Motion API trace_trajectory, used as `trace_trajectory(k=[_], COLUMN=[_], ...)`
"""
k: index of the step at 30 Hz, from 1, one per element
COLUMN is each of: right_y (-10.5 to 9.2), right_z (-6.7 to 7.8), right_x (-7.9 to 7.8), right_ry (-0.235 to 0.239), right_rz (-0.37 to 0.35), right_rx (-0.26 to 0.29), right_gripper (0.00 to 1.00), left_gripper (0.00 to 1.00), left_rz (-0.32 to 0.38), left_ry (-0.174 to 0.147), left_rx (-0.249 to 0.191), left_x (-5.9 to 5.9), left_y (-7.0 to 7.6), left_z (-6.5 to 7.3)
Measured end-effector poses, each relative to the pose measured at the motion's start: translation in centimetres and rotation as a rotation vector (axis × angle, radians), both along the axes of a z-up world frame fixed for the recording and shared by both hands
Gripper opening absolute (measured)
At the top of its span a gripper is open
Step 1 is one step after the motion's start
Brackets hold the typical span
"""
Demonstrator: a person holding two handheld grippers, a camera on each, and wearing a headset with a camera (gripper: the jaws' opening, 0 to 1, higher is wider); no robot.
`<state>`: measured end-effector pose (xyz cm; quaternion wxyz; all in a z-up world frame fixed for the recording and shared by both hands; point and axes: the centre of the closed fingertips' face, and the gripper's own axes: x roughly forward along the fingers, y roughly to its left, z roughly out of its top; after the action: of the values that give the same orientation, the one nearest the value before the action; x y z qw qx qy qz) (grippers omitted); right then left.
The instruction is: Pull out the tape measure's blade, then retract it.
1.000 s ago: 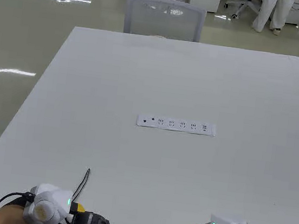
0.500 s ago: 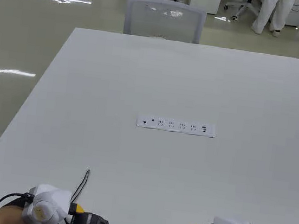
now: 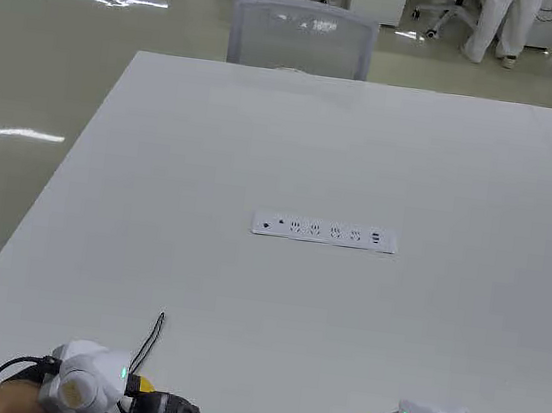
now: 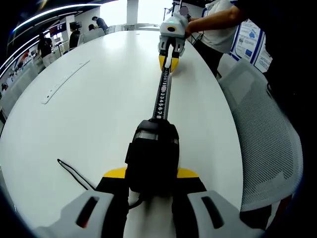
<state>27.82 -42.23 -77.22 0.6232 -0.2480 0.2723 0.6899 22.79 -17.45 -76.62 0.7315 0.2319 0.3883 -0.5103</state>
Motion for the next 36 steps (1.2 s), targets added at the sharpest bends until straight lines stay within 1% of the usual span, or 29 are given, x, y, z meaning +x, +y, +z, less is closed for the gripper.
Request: trace_trajectory(k=[12,28,36], right_y=[-0.6,-1.5,-2.2], right_z=[0.0,0.1,-0.1], right_x=[0.4,0.4,0.5], right_ry=[-0.008,-0.006,-0.006], right_rz=[-0.008,-0.018,-0.025], right_rx=[-0.001,-0.013,-0.019], right_gripper=[0.10,0.10,0.10], left_gripper=[0.29,0.29,0.29], left_rz=[0.003,0.005,0.006], left_ry=[-0.001,0.000,0.001], left_rx=[-0.002,-0.003,-0.003], left_x=[0.0,0.0,0.0], left_y=[0.0,0.0,0.0], left_z=[0.1,0.0,0.0])
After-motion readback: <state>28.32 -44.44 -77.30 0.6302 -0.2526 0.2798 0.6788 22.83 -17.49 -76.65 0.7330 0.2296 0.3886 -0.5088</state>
